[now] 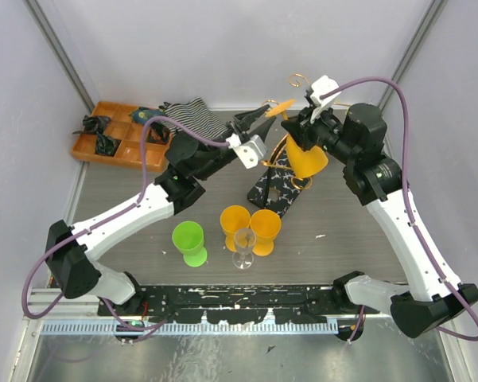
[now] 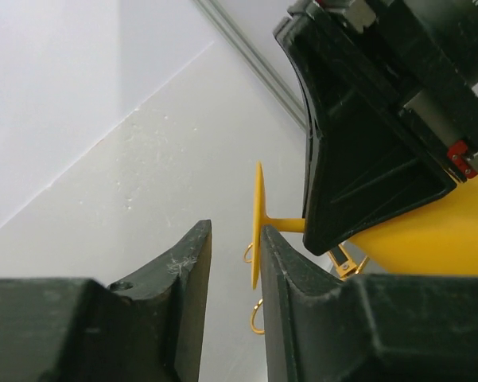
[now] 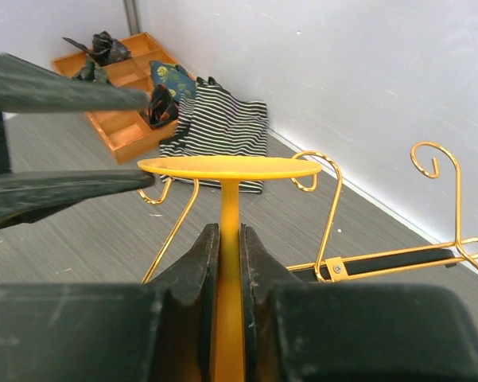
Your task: Place the wine glass upside down on the wine glass rack
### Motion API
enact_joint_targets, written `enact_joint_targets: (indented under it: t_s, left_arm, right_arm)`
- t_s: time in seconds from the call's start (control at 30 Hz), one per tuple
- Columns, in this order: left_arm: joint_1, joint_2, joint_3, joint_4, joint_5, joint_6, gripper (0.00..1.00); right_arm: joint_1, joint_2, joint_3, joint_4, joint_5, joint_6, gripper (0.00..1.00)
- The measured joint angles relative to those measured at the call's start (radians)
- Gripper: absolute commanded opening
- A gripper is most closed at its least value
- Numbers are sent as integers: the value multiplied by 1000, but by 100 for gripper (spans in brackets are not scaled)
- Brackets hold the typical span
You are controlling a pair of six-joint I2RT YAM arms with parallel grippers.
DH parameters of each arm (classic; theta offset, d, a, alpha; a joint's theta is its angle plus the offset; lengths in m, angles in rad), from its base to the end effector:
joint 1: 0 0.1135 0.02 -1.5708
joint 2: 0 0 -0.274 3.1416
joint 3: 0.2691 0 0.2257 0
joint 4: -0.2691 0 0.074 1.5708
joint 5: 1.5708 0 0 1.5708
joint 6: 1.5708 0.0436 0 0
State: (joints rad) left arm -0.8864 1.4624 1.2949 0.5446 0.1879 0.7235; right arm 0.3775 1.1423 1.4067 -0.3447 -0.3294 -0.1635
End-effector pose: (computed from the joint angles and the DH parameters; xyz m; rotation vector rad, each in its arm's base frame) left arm 0.1982 -0.2558 0.4518 0.9746 0.7077 -0.2549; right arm 0.1950 0.0925 0.4683 -0.6829 1.5182 0.4341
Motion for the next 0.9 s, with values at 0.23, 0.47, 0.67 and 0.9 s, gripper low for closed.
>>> enact_joint_targets:
  t_s: [0.23, 0.47, 0.67, 0.9]
  left_arm:
    - [0, -23, -14, 36, -34, 0, 40]
    - [0, -83, -89, 40, -87, -3, 41]
    - [11, -101, -106, 41, -139, -18, 41]
    - [57, -115, -107, 42, -157, -67, 41]
  right_arm:
    - [0, 3, 0, 2, 97, 5, 1]
    - [0, -2, -5, 0, 250, 8, 1]
    - [-1, -99, -115, 39, 412, 10, 1]
    - [-6, -321, -349, 146, 527, 13, 1]
